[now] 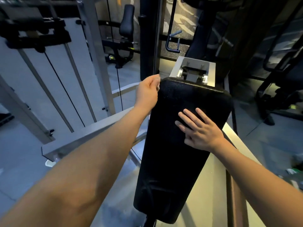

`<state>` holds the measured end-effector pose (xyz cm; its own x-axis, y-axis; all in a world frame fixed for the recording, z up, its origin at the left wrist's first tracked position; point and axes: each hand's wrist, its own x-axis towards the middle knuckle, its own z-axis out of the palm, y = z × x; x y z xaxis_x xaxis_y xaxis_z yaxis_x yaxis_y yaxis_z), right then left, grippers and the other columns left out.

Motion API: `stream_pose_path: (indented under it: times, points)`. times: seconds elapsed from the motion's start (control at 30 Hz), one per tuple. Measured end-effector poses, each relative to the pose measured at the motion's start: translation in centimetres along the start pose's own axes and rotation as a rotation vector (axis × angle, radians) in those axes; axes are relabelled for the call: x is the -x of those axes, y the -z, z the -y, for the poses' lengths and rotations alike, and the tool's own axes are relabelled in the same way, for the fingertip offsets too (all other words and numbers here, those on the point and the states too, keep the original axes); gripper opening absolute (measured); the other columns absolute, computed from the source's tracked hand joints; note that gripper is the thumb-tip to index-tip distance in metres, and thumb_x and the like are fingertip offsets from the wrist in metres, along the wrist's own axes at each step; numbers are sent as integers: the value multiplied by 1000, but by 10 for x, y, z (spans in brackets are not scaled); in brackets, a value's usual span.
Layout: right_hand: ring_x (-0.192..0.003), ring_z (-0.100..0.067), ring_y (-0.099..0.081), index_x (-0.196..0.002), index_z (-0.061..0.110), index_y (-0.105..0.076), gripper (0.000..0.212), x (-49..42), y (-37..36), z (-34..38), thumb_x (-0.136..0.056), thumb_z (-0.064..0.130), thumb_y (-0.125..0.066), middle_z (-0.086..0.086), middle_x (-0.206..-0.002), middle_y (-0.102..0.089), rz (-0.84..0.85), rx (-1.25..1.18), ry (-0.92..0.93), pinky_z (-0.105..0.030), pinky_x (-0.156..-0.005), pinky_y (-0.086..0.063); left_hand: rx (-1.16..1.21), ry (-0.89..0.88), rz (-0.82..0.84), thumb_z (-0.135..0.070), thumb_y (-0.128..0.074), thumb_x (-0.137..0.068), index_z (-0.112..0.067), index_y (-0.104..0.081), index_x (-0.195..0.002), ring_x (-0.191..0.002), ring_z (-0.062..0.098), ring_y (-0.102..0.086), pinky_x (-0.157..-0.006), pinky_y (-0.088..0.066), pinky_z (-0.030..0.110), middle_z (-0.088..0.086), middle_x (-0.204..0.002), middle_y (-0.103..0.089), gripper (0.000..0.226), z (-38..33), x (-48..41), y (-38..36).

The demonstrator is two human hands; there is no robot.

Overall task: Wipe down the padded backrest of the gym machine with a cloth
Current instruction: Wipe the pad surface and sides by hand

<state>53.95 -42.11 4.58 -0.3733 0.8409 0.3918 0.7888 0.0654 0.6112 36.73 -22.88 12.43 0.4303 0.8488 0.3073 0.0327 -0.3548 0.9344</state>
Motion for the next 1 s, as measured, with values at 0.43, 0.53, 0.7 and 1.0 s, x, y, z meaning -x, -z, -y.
stream_pose_path:
  times: [0.43,0.53,0.7,1.0]
  points:
    - [-153,-31,-28,-149,18,-51,60,5,-13,-2,-94,43,-48,-14,-162,-36,-18,48,11,-54,-124,-21,-374,-95,83,-22,-46,-108,-17,-73,-112,-101,20,-64,-84,-50,32,0,-106,-73,28,-12,-23,-7]
    - [-154,-31,-26,-150,18,-49,61,5,-12,-2,-95,44,-47,-14,-163,-35,-3,33,11,-54,-125,-20,-423,-168,71,-21,-48,-108,-15,-73,-120,-108,16,-62,-87,-45,26,-4,-114,-71,28,-18,-24,-10]
    - [-152,-30,-31,-146,18,-55,58,4,-11,-1,-93,41,-51,-13,-160,-41,-26,-1,-14,-53,-125,-22,-556,-483,489,-18,-54,-105,-15,-70,-128,-115,12,-63,-101,-49,32,1,-123,-73,27,-66,-29,-53]
    - [-153,-30,-27,-149,17,-51,58,5,-12,0,-96,42,-47,-13,-161,-38,-6,2,-17,-52,-127,-16,-608,-505,450,-5,-56,-103,-11,-71,-124,-114,12,-62,-104,-49,32,0,-121,-70,27,-45,-33,-11]
